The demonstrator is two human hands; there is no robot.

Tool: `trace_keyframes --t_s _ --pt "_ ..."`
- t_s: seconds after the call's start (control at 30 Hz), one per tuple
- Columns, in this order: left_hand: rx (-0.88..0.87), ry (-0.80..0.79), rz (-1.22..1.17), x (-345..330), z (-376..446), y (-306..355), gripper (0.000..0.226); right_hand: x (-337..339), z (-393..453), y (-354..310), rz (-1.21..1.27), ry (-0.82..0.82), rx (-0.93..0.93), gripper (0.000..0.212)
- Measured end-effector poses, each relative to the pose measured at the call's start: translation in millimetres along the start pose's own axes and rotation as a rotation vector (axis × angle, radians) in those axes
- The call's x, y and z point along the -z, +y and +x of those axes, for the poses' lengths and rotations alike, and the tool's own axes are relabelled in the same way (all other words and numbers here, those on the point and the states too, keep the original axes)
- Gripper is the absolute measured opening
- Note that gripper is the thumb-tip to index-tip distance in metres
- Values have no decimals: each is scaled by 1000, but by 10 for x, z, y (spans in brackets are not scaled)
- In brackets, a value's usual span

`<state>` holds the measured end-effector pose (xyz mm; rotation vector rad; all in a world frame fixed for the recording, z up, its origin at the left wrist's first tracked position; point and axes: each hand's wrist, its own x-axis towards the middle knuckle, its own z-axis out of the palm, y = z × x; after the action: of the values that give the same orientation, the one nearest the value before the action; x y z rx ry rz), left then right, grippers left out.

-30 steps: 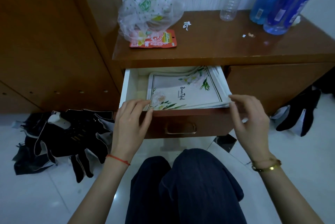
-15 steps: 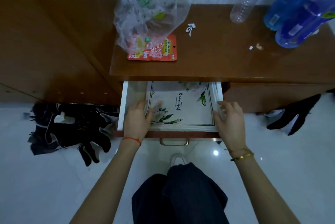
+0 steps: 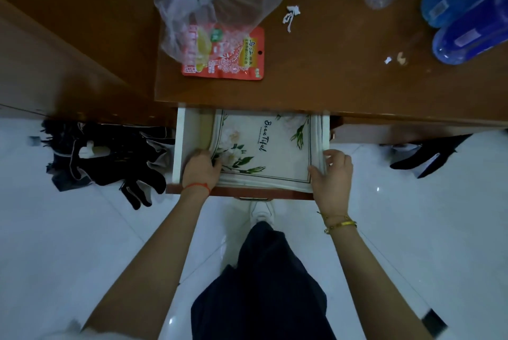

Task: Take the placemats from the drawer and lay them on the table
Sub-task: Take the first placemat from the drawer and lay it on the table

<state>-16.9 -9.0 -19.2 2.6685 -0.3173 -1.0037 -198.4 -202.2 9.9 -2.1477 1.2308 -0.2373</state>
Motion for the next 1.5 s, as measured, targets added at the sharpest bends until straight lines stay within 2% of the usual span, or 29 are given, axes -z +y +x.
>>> trace_keyframes --t_s 0.23,0.5,0.67,0.87,1.0,1.1,1.4,1.5 --pt "50 -45 -34 88 -35 2 35 28 22 20 9 -16 3 35" --pt "55 -5 -166 206 -227 49 29 153 -60 27 36 -19 -15 21" --pt "135 -58 -359 363 -451 36 38 375 -192 0 137 -108 -142 21" --pt "170 -282 -493 543 -786 40 34 583 -432 -27 197 -222 -223 21" --pt "165 -244 -531 600 -979 56 40 639 -509 -77 207 -327 -225 26" --pt "186 -230 -596 672 -1167 99 40 713 -571 -153 229 -328 -205 26" --pt "84 -215 -749 1266 -2186 165 55 1589 -1095 -615 286 -291 -194 27" --pt "46 -192 -781 1573 -2642 242 48 2003 -1334 -849 334 -272 -172 26"
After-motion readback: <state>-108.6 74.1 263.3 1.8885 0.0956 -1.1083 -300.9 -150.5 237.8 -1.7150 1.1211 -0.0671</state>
